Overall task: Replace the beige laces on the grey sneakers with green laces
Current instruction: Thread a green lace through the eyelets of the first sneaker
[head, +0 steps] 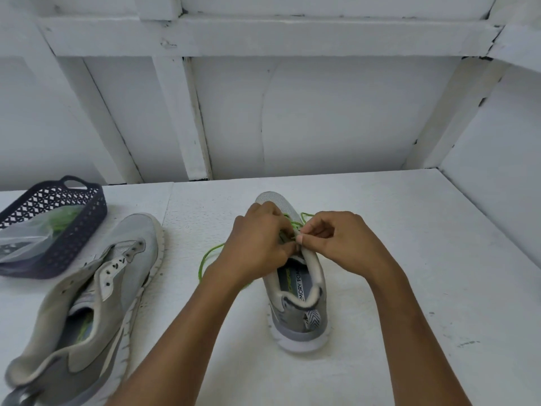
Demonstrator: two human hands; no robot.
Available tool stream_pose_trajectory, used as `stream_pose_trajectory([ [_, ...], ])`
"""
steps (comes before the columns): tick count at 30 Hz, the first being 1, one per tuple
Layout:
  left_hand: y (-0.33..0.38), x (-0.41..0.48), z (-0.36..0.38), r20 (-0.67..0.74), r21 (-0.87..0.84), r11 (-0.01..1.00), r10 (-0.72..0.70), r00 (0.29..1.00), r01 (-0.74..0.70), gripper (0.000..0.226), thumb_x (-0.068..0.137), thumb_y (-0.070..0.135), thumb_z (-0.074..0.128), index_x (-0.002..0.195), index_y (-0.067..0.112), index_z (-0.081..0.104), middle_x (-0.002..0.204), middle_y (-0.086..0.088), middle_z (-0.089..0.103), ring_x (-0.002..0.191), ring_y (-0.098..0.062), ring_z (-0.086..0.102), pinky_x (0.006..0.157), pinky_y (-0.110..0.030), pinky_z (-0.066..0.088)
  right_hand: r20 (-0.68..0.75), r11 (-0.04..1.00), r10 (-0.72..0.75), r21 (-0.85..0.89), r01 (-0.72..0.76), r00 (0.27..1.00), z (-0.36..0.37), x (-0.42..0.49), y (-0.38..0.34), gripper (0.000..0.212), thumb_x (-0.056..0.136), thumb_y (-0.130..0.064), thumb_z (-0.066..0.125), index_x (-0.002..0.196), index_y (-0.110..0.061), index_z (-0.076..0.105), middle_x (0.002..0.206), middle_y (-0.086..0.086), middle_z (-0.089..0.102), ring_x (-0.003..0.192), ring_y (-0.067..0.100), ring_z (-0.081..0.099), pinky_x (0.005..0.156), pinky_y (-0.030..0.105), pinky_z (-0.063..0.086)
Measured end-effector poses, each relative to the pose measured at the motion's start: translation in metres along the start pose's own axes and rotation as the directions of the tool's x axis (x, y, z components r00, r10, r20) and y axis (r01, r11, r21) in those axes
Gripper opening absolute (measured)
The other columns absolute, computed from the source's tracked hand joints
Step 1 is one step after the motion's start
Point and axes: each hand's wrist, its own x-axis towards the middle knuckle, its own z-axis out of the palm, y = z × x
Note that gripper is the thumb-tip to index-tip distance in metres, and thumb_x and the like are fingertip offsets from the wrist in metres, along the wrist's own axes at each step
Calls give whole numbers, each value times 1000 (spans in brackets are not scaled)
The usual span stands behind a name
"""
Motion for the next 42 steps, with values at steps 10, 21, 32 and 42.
stream_pose_trajectory([
  [10,-7,-9,-33,-54,-957,289,-81,995,-29,15,92,-2,54,79,6,59,89,-9,75,86,-25,71,83,-36,56,-120,999,43,-18,-46,992,4,-4,4,17,79,-36,75,82,-25,62,81,-6,62,65,2,52,60,13,41],
  [21,-18,-18,-55,293,-43,999,-9,956,23,34,96,48,57,73,22,58,64,6,56,58,-6,45,56,-26,34,-27,983,155,101,-152,987,-5,-9,-3,31,86,-30,73,73,-3,64,59,6,70,53,19,69,57,27,57],
  [32,-20,-25,-76,240,-915,300,-138,961,272,33,101,29,45,71,19,39,51,3,30,41,-7,17,40,-14,18,-139,983,184,44,-180,973,-1,-11,-4,33,85,-22,66,76,9,58,57,10,69,48,18,68,61,30,58],
  [42,-28,-38,-56,597,-479,748,-106,795,460,25,93,43,62,102,20,64,91,-11,68,59,-16,57,52,-33,55,-162,991,82,-92,-98,983,-14,-11,5,10,84,-21,67,81,-17,58,86,-2,67,79,18,66,69,29,52],
])
